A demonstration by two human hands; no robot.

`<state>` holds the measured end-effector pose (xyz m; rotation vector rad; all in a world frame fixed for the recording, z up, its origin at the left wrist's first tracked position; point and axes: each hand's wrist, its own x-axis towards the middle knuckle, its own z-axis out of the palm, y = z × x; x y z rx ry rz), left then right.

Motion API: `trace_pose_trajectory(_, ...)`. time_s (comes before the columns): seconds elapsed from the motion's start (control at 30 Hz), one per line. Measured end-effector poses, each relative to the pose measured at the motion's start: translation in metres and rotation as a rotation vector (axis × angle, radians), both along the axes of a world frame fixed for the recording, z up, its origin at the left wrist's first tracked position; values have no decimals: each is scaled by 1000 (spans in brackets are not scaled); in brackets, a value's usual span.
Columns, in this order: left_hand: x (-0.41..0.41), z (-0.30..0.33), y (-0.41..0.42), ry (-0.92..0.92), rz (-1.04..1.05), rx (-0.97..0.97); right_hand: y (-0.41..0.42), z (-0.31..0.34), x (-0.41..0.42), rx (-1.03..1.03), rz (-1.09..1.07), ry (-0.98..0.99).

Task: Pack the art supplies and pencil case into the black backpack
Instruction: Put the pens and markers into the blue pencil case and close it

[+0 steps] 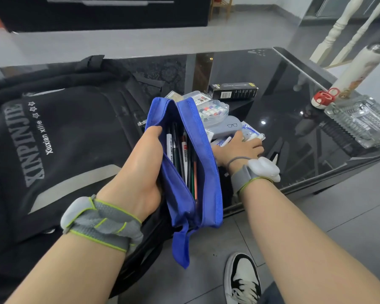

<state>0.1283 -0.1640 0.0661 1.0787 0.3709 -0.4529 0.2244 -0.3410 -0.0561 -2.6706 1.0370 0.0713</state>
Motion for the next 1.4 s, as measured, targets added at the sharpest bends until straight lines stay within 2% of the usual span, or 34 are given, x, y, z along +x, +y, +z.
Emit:
trace_pose_trajectory(0.17,1,1,0,8,33,39,-5,2,-10,-38,26,38)
trace_pose_trajectory(0.57,6,-4,2,12,78,143,-23,20,-45,114,163,-5)
trace_pose_trajectory(0.7,4,-8,-4,26,46,162,-12,43,-54,352,183,-89)
trace_pose_trajectory(0.83,5,-16,-11,51,28,198,-1,79,-68,590,204,-257)
trace_pose_trajectory(0.87,5,-19,-12,50,27,204,1,91,-73,669,198,-297)
trace_pose_trajectory(0.97,4,-24,-16,53,10,221,6,127,-89,1094,175,-333)
trace_pose_trajectory(1.03,3,-27,-18,44,-21,234,9,145,-100,1174,230,-302)
trace_pose_trajectory(1.1,0,-28,-21,34,-48,241,12,153,-110,1112,323,-302)
trace_pose_trajectory(1.23,0,-33,-29,20,-66,240,22,150,-115,848,515,-392)
trace_pose_trajectory(1.3,1,-36,-34,25,-84,235,26,141,-114,753,590,-307)
trace_pose_trajectory(1.4,-1,-36,-39,74,-84,205,26,116,-112,478,686,-155)
